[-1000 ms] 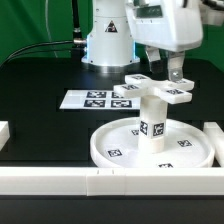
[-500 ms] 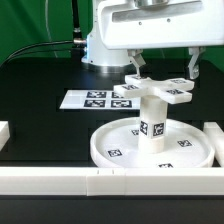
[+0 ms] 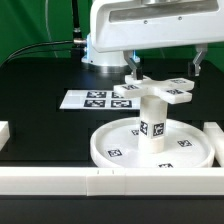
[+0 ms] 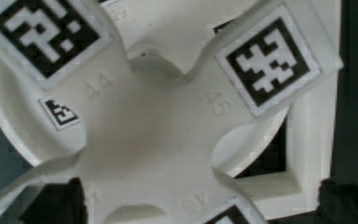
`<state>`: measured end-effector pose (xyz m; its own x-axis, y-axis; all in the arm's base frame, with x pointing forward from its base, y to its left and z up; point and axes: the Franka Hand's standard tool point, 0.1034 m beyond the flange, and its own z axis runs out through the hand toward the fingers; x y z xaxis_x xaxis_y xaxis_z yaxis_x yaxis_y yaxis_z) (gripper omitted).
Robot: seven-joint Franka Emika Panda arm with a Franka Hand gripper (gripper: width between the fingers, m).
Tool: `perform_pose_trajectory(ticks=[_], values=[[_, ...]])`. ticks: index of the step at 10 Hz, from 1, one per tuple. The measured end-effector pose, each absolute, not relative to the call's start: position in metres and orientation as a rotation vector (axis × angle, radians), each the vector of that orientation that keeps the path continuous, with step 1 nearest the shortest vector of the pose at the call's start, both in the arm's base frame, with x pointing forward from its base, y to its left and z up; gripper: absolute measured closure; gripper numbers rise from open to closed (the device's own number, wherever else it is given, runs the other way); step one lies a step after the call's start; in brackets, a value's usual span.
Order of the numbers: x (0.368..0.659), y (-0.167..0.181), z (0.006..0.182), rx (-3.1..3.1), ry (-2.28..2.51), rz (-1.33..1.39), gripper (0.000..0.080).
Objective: Assemble round table
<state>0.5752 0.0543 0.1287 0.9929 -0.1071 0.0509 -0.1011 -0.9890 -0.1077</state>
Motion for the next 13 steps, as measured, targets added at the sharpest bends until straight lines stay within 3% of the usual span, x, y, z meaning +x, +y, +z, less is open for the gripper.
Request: perform_pose_trajectory(ticks=[2,13], values=[[0.578,0.058,0.132,-3.08,-0.331,-0.1,0.015],[0.576,0.04,0.128,-2.649,-1.683,-0.039,0.015]])
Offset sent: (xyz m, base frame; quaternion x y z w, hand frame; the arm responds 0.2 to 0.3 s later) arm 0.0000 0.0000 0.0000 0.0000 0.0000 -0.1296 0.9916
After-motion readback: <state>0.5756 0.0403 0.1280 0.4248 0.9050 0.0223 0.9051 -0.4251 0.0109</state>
